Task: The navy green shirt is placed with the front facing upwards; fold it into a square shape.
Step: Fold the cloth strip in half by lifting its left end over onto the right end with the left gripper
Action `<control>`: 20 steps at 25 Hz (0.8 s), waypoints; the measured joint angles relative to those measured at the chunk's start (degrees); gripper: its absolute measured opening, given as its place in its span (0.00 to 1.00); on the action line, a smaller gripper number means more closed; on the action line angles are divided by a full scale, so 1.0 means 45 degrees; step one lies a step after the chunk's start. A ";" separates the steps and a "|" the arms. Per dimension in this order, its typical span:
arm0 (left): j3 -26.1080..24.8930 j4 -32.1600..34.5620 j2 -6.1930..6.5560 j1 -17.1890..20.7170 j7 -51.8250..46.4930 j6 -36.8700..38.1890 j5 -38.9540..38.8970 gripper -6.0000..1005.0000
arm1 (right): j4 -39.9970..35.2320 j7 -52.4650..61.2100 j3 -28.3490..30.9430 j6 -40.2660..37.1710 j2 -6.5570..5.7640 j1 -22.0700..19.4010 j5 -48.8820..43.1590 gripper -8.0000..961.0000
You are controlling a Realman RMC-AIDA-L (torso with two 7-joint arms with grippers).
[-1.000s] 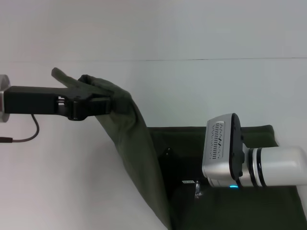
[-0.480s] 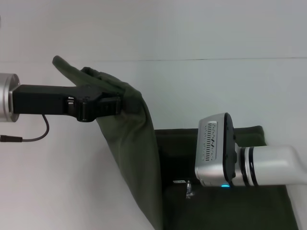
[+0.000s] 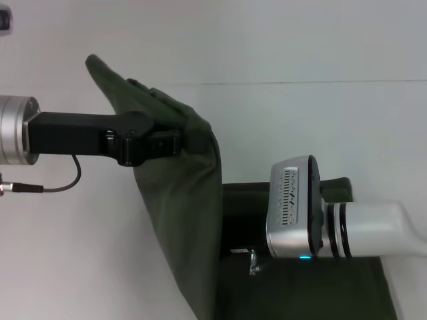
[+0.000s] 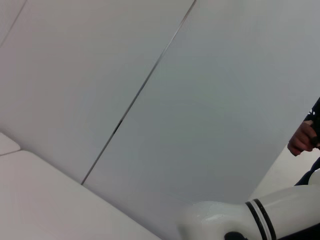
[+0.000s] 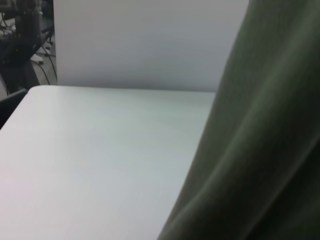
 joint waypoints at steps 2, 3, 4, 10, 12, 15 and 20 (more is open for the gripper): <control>0.0070 -0.0002 -0.0003 -0.0008 0.0007 0.0021 -0.0164 0.04 | 0.0028 -0.0127 0.0093 -0.0126 0.0000 0.0039 0.0001 0.01; 0.0102 -0.0002 -0.0003 -0.0008 0.0008 0.0033 -0.0236 0.04 | 0.0029 -0.0156 0.0130 -0.0190 0.0000 0.0052 0.0002 0.01; 0.0109 -0.0002 -0.0003 -0.0008 0.0008 0.0035 -0.0251 0.03 | 0.0030 -0.0171 0.0167 -0.0247 0.0000 0.0059 0.0003 0.01; 0.0135 -0.0003 -0.0004 -0.0009 0.0089 0.0043 -0.0414 0.03 | 0.0051 -0.0504 0.0658 -0.0482 0.0000 0.0093 0.0008 0.01; 0.0144 -0.0002 -0.0004 -0.0015 0.0134 0.0043 -0.0444 0.04 | 0.0058 -0.0534 0.0775 -0.0483 0.0000 0.0154 0.0008 0.01; 0.0146 -0.0002 -0.0004 -0.0031 0.0204 0.0043 -0.0470 0.04 | 0.0062 -0.0657 0.0944 -0.0492 0.0000 0.0236 0.0008 0.01; 0.0145 -0.0002 0.0015 -0.0041 0.0296 0.0041 -0.0624 0.03 | 0.0194 -0.0832 0.1207 -0.0495 0.0000 0.0504 0.0008 0.01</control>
